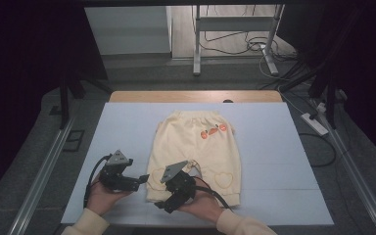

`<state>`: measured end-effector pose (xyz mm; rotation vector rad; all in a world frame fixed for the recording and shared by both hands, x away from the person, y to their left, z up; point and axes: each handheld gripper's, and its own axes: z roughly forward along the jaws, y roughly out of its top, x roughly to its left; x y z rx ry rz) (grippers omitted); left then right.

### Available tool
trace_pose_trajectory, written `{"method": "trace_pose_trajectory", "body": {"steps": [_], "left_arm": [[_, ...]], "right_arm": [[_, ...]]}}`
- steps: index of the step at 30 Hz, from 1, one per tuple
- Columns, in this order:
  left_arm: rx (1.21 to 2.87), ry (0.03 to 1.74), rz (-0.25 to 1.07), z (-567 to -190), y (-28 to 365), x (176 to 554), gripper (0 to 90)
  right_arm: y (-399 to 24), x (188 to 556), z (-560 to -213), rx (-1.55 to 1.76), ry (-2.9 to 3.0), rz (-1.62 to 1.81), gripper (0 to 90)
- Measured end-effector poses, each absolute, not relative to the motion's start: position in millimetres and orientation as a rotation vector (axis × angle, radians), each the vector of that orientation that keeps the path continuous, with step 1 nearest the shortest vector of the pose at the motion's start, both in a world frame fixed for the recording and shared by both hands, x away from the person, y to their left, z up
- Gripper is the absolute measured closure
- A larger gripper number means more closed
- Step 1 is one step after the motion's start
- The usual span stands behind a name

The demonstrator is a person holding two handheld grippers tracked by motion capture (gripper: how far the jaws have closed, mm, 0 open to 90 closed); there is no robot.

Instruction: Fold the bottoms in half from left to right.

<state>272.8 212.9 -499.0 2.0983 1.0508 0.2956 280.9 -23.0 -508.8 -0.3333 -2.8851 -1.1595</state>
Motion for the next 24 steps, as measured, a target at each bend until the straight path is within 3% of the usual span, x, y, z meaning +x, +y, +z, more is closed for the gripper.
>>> {"method": "trace_pose_trajectory", "body": {"steps": [24], "left_arm": [[2.077, 1.071, 0.285, -498, 220, 273, 11.4]], "right_arm": [[8, 278, -529, -0.289, -2.946, -1.087, 19.1]]}}
